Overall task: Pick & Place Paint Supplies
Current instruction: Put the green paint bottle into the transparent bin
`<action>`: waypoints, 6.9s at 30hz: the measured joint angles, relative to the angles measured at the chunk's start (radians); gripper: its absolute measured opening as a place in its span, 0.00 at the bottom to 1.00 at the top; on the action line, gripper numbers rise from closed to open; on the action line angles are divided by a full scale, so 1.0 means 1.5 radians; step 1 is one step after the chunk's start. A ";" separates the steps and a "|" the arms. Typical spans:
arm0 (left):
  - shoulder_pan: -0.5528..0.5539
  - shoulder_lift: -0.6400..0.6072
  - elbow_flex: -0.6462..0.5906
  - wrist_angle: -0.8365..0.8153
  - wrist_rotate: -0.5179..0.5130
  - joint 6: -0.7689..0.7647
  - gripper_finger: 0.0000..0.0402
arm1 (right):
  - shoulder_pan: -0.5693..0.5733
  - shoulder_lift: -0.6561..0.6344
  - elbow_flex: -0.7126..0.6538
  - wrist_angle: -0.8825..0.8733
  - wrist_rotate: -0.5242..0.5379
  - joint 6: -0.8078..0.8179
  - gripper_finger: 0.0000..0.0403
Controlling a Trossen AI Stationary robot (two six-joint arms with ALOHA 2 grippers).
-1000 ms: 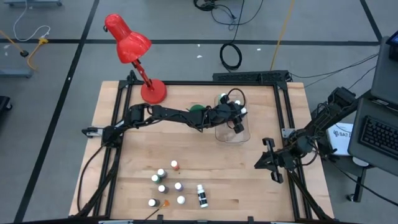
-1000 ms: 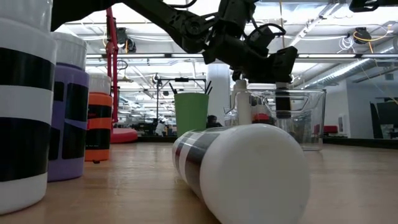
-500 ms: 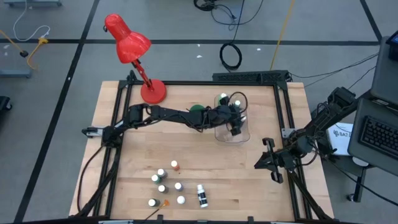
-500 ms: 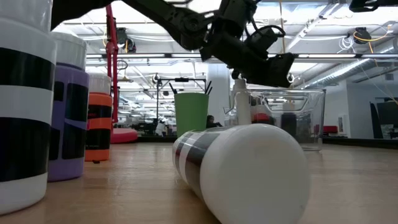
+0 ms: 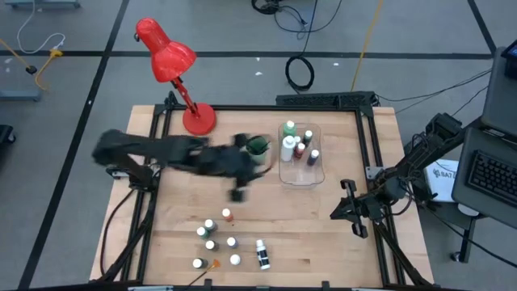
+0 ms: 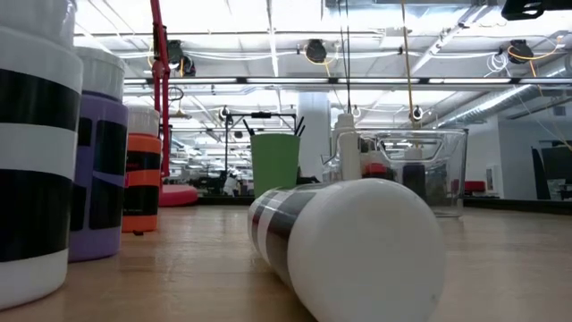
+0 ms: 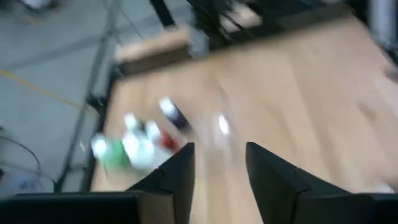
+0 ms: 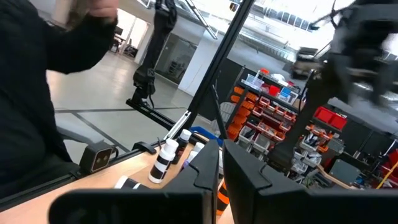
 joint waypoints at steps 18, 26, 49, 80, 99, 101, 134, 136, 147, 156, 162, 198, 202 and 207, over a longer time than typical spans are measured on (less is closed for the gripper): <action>-0.362 -0.402 -0.611 0.180 -0.304 -0.351 0.02 | -0.001 0.000 0.000 -0.002 0.029 -0.008 0.04; -0.309 -0.528 -0.918 0.493 -0.250 -0.337 0.03 | -0.024 0.004 0.000 -0.015 0.054 -0.002 0.04; -0.201 -0.323 -0.956 0.771 0.030 -0.208 0.64 | -0.062 0.004 0.000 -0.030 0.053 0.057 0.04; -0.170 -0.336 -0.956 0.827 0.076 -0.180 0.74 | -0.062 0.004 0.000 -0.030 0.053 0.066 0.04; -0.379 -0.402 -0.906 0.602 0.040 -0.370 0.74 | -0.062 0.004 0.000 -0.030 0.053 0.067 0.04; -0.391 -0.400 -0.906 0.602 0.032 -0.369 0.74 | -0.062 0.004 0.000 -0.027 0.053 0.067 0.04; -0.444 -0.357 -0.906 0.597 -0.083 -0.297 0.74 | -0.061 0.004 0.000 -0.030 0.053 0.067 0.04; -0.444 -0.357 -0.906 0.598 -0.086 -0.299 0.74 | -0.061 0.004 0.000 -0.030 0.053 0.067 0.04; -0.474 -0.357 -0.906 0.598 -0.080 -0.326 0.74 | -0.062 0.004 0.000 -0.030 0.053 0.067 0.04; -0.476 -0.311 -0.906 0.609 -0.108 -0.372 0.74 | -0.061 0.004 0.000 -0.025 0.053 0.067 0.04; -0.472 -0.289 -0.906 0.612 -0.109 -0.367 0.74 | -0.061 0.004 0.000 -0.025 0.053 0.067 0.04; -0.454 -0.377 -0.895 0.534 -0.077 -0.360 0.23 | -0.061 0.004 0.000 -0.026 0.053 0.067 0.04; -0.451 -0.444 -0.851 0.421 -0.159 -0.399 0.23 | -0.061 0.004 0.000 -0.027 0.053 0.067 0.04; -0.407 -0.487 -0.766 0.330 -0.245 -0.417 0.23 | -0.061 0.004 0.000 -0.026 0.053 0.067 0.04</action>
